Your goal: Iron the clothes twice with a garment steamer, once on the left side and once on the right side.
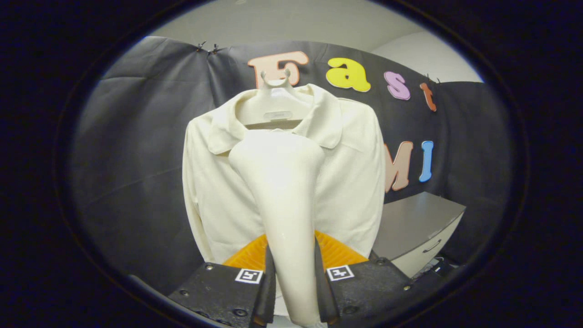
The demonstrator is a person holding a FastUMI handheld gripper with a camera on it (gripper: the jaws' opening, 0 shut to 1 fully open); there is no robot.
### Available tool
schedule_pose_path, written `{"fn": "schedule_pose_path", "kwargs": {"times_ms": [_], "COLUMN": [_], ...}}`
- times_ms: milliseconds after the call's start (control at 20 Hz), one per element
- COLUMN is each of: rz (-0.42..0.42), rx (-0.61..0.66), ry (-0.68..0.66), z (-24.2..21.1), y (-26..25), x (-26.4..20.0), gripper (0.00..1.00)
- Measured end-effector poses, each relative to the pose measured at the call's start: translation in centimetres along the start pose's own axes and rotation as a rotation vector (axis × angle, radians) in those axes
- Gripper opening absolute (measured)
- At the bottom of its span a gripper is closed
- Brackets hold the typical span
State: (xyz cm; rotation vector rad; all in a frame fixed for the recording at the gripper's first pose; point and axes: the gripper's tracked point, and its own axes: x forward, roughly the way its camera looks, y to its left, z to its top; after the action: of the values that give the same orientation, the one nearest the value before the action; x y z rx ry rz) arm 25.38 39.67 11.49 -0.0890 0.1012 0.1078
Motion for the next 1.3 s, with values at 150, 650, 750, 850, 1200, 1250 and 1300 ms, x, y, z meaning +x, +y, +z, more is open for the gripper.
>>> {"fn": "schedule_pose_path", "kwargs": {"times_ms": [150,650,750,850,1200,1250,1300], "rz": [0.009,-0.046,-0.062,-0.077,-0.075,-0.072,-0.071], "rx": [-0.018,-0.071,-0.071,-0.061,-0.046,-0.043,-0.048], "ry": [0.018,0.139,0.156,0.169,0.28,0.289,0.314], "z": [-1.4,-9.2,-10.9,-12.8,-21.0,-21.8,-23.0], "y": [1.7,2.8,2.8,2.7,3.3,3.6,3.5], "x": [1.4,4.6,4.8,4.8,4.6,4.8,4.8], "gripper": [0.37,0.37,0.38,0.37,0.38,0.38,0.38]}}
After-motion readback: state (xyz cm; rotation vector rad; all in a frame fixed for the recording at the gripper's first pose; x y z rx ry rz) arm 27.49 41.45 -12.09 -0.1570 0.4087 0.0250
